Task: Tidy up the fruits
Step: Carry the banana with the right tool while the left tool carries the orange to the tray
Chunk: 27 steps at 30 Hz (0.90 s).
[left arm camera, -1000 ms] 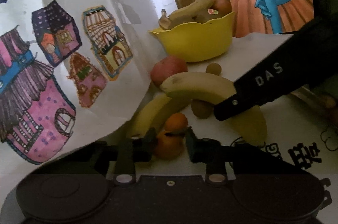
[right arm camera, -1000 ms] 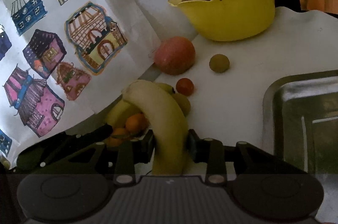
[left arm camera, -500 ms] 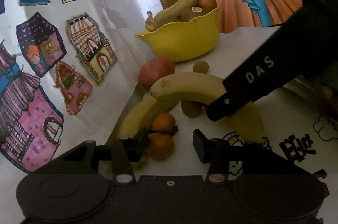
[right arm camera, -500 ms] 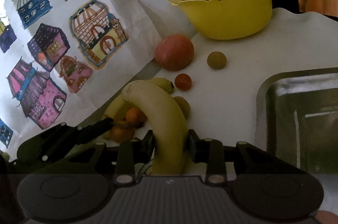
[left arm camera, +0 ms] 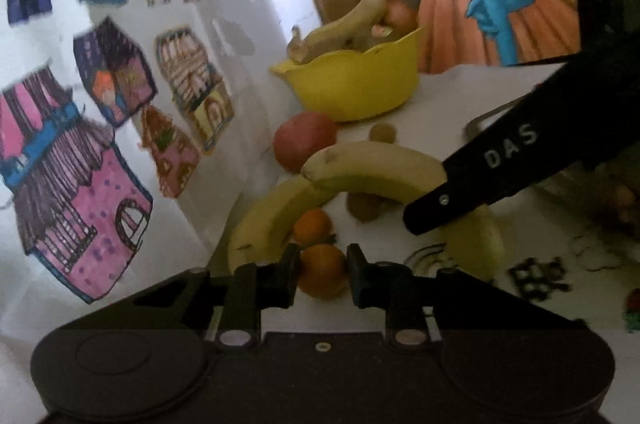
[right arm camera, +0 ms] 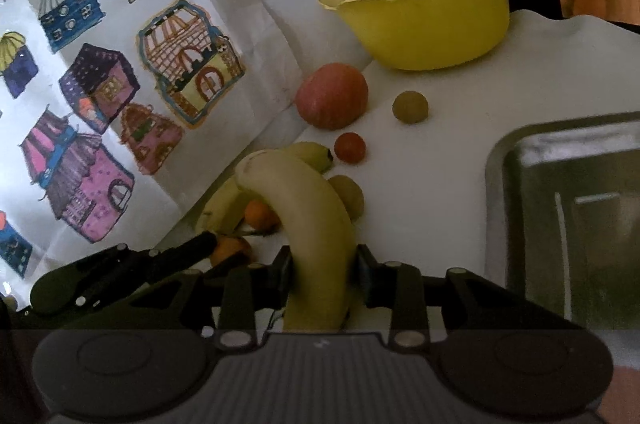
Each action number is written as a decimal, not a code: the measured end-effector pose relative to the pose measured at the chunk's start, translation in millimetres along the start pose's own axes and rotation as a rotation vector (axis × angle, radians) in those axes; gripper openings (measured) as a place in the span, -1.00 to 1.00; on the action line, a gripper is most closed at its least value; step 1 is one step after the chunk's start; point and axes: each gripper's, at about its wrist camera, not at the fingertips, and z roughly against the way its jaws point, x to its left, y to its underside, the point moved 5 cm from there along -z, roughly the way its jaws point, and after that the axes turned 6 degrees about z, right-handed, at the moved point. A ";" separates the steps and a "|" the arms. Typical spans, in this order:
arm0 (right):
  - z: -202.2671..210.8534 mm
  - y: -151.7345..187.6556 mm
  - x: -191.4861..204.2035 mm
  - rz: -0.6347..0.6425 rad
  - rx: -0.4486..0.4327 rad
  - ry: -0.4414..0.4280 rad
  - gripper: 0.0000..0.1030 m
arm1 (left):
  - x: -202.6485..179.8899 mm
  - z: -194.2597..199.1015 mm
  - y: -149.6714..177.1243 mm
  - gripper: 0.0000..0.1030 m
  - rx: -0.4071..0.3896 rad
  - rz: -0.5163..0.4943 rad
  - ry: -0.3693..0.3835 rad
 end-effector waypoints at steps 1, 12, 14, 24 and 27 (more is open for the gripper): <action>3.9 1.2 0.3 -0.004 -0.004 -0.002 -0.31 | -2.9 4.0 -0.4 -0.49 -0.008 -0.005 0.002; 78.1 5.0 -20.7 -0.053 -0.097 0.024 -0.30 | -43.9 36.3 -27.7 -0.49 -0.096 0.029 0.076; 96.8 4.1 -32.2 -0.073 -0.125 0.050 -0.30 | -57.2 37.0 -36.5 -0.49 -0.115 0.038 0.095; 158.0 12.3 -105.4 -0.155 -0.233 0.176 -0.30 | -120.8 8.1 -62.9 -0.48 -0.109 0.125 0.176; 162.7 18.0 -126.3 -0.165 -0.245 0.216 -0.30 | -127.1 -6.2 -66.0 -0.48 -0.079 0.152 0.178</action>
